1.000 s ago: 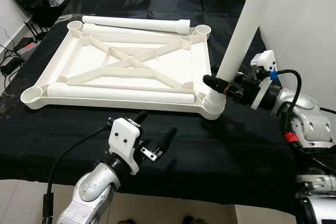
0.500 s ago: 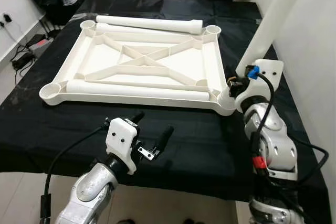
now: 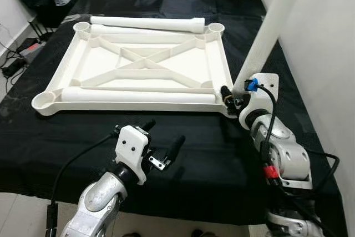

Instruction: Building children table

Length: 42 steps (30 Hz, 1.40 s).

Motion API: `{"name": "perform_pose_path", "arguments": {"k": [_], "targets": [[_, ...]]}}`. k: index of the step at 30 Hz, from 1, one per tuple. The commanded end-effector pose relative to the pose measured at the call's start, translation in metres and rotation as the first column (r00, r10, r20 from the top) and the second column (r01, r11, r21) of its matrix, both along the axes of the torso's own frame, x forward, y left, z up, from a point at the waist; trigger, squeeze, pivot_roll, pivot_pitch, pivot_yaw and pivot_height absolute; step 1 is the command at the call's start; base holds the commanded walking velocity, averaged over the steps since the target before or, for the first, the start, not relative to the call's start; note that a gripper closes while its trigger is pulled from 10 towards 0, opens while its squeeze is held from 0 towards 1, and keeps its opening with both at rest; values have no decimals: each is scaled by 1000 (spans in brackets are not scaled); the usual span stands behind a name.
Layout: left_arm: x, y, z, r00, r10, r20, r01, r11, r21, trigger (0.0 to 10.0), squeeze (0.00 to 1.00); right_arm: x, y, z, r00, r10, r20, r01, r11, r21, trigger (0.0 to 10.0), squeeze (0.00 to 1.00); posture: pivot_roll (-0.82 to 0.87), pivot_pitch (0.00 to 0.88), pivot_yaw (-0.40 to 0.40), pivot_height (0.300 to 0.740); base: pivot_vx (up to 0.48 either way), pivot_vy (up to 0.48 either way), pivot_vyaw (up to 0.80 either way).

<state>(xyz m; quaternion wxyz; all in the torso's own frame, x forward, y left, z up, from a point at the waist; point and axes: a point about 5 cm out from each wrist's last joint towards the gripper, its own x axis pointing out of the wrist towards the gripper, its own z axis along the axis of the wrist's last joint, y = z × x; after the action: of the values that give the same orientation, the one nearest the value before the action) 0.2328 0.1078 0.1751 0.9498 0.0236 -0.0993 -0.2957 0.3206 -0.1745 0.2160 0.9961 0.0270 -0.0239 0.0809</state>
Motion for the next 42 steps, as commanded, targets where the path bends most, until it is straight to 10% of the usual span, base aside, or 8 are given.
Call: {"name": "perform_pose_path", "arguments": {"k": [1,14,15,16,28,42], "targets": [[1,2,-8,999,11,-44,-10,1000,9,10000,0,-4,-1,0,1000,21,16,-21,1000,15,10000,1000,2,209,-23,740,0,0,0],[19,19,-3,988,131,-84,-130,991,17,10000,0,-64,-29,-30,994,95,-59,-98,994,-40,10000,1000,-39,208,19,740,0,0,0],[23,21,-3,983,155,-95,-154,988,22,10000,0,-69,-29,-35,993,94,-71,-96,995,-26,10000,263,-46,203,26,740,0,0,0],[25,22,-3,980,171,-102,-169,985,25,10000,0,-71,-25,-37,992,102,-77,-104,995,-12,10000,0,-50,200,31,740,0,0,0],[38,26,-5,961,255,-105,-248,966,75,10000,0,-57,15,-43,987,154,-48,-152,987,53,10000,0,-35,180,32,740,0,320,0],[34,22,-16,958,253,-133,-241,965,101,10000,0,-45,15,-53,996,69,-61,-67,997,27,10000,0,-31,169,35,740,0,480,0]]}}
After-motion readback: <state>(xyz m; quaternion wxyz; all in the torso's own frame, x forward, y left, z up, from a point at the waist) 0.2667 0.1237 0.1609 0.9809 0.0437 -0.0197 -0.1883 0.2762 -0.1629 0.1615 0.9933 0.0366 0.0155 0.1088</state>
